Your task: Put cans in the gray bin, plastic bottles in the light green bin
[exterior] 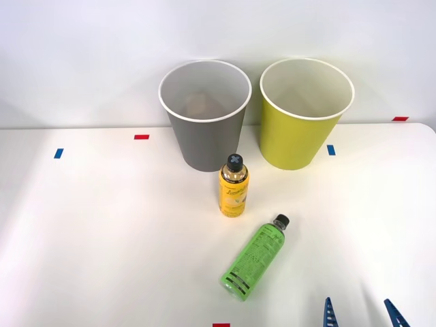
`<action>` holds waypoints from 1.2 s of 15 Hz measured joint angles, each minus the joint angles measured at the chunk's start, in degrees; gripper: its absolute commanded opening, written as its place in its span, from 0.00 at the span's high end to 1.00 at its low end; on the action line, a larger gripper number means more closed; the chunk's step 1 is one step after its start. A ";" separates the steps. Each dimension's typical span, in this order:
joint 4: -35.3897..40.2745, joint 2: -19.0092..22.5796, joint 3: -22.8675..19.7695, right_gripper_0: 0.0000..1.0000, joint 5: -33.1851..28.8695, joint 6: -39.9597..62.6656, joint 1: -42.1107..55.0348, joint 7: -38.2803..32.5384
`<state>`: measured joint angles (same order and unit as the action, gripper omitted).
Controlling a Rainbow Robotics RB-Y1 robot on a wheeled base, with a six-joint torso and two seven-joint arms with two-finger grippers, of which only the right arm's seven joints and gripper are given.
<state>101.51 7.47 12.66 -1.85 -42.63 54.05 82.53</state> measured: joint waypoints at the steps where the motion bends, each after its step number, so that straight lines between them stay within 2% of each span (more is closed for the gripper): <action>1: 0.00 0.00 0.00 0.00 0.00 0.00 0.00 0.00; 18: 0.00 0.00 0.00 0.00 0.00 0.00 0.00 0.00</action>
<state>101.51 7.47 12.66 -1.85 -42.63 54.05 82.53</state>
